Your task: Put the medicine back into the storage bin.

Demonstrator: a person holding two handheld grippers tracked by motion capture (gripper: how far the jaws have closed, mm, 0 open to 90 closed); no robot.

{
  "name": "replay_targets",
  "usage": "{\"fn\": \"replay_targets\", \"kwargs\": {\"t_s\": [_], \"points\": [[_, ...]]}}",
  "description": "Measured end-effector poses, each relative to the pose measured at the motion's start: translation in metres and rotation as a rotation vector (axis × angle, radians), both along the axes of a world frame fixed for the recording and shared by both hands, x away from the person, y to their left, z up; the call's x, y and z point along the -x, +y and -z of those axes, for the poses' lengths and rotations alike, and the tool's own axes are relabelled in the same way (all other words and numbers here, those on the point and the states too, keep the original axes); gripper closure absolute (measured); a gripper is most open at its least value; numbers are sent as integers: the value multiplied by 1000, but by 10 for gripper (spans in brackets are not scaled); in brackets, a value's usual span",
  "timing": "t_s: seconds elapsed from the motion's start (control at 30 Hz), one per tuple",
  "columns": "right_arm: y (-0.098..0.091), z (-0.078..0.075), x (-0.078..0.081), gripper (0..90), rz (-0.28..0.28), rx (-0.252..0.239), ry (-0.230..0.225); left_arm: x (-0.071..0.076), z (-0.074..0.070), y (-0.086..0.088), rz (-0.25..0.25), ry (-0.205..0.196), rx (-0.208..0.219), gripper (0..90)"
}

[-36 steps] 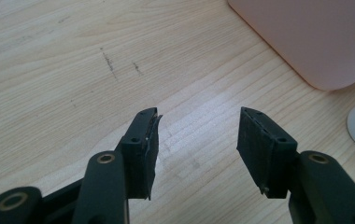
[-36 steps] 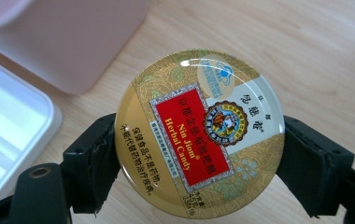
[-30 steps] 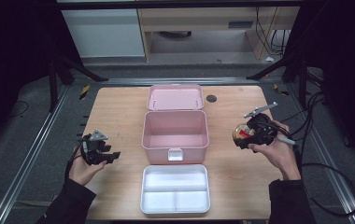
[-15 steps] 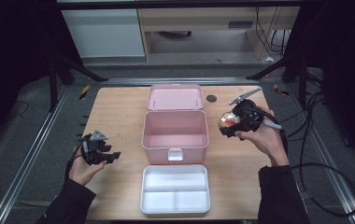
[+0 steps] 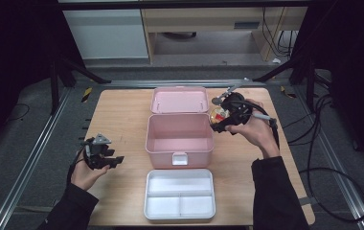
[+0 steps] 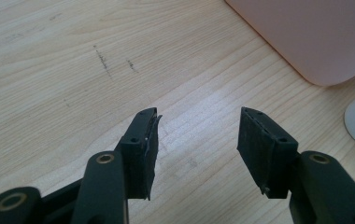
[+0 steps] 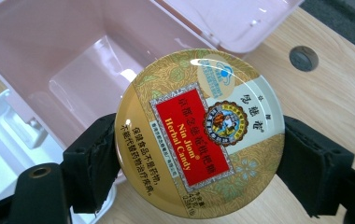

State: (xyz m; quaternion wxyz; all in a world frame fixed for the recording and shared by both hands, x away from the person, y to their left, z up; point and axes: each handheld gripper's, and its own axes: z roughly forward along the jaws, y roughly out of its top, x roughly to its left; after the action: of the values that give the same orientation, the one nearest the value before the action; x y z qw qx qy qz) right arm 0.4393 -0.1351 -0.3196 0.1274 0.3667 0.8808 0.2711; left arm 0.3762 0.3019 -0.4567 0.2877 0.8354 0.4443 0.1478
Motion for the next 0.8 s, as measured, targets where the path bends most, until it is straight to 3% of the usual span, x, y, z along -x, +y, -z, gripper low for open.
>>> {"fn": "replay_targets", "kwargs": {"t_s": [0.4,0.8], "points": [[38,-3,-17,205,-82,19,0,1,-2,-1,4,-14,2,480],[73,10,-37,205,-129,12,20,1,-3,-1,10,-24,7,482]]}}
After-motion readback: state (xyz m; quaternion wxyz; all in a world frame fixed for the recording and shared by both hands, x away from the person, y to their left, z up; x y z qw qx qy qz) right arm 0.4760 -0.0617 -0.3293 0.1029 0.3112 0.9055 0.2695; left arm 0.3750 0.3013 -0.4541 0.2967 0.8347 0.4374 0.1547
